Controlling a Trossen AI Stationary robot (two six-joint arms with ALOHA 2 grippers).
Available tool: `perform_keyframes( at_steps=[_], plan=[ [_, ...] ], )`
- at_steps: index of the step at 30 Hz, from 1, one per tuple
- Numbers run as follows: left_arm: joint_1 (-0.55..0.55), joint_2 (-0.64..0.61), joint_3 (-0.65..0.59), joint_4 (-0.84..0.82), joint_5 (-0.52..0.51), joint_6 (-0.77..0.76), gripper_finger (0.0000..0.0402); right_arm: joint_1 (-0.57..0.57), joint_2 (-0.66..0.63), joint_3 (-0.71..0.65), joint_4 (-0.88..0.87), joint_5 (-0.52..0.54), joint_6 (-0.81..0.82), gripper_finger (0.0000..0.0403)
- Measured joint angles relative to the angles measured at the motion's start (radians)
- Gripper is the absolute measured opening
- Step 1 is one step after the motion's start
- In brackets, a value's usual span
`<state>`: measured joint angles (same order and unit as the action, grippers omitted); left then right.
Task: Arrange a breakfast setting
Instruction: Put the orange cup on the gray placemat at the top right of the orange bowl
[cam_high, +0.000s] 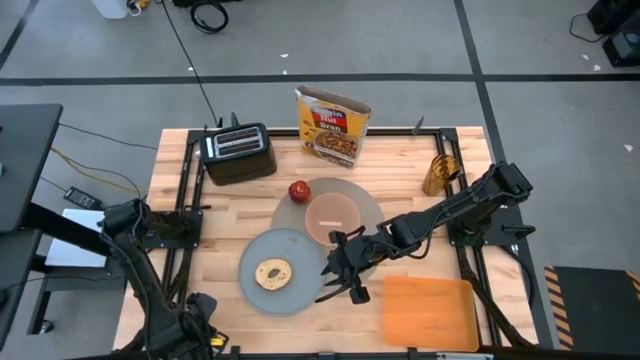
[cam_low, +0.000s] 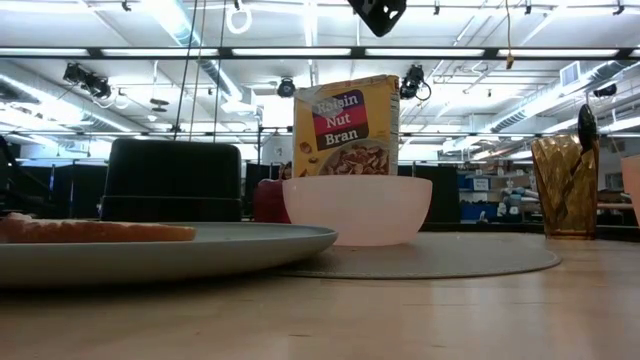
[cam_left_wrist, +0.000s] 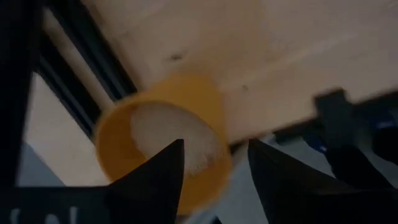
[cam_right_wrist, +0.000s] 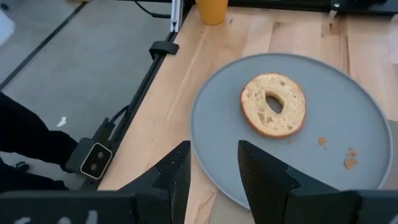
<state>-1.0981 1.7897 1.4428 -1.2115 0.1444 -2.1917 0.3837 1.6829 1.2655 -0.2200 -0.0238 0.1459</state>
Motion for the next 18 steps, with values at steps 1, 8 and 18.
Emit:
perform_keyframes(
  at_steps=[1,8,18],
  plan=[
    [0.0,0.0,-0.012,0.001,0.005,0.001,0.0178,-0.002,0.0,0.0,-0.007,0.0,0.0,0.014],
    [0.0,0.0,-0.025,0.016,0.006,0.001,0.0133,-0.008,0.0,0.0,-0.029,0.001,0.01,0.014],
    [-0.002,0.064,-0.027,0.054,-0.005,0.03,0.0083,-0.015,0.0,0.0,-0.03,0.004,0.015,0.0139]
  ],
)
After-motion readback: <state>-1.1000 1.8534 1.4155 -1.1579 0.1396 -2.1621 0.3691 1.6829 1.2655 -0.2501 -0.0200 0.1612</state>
